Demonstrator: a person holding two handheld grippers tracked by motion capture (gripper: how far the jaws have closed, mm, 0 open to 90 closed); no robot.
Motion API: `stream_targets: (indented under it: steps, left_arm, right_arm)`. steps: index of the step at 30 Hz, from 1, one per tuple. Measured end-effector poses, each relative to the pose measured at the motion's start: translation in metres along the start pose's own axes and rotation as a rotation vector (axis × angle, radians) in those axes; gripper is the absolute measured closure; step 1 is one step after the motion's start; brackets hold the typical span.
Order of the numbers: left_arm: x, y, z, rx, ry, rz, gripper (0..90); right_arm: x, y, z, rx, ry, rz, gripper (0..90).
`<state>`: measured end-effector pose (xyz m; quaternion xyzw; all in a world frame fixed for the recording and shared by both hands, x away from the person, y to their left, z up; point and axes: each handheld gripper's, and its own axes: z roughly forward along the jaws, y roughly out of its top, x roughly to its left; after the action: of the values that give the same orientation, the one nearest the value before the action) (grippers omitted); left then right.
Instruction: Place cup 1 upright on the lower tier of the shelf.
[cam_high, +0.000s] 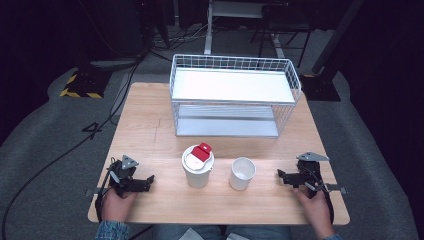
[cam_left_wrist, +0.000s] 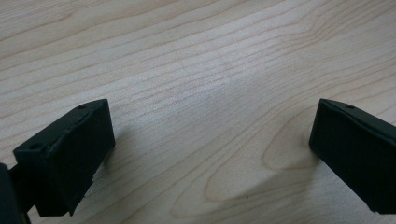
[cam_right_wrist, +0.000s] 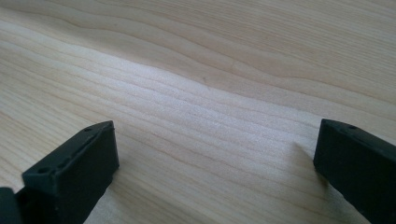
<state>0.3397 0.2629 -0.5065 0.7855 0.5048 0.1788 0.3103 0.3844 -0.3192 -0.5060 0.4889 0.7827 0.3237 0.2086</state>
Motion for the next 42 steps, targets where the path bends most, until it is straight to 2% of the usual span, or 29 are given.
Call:
stream_targets:
  steps: [14,26,28,42]
  left_arm:
    - [-0.0015,0.0018,0.0014,0.001,0.011,-0.008,0.6]
    - [-0.0016,0.0025,0.002,0.004,0.005,-0.01,0.6]
    - [0.0,0.0037,0.0029,0.004,-0.003,0.001,0.7]
    - [0.0001,0.0046,0.0043,-0.002,-0.001,-0.002,0.7]
  right_arm:
    - [-0.0009,0.0003,0.0003,0.0,0.006,-0.007,0.1]
    - [-0.0019,0.0,-0.0002,-0.004,0.009,-0.009,1.9]
    - [-0.0023,0.0001,-0.001,-0.004,0.006,-0.003,3.5]
    - [-0.0047,0.0015,-0.0013,0.011,0.032,-0.029,2.9]
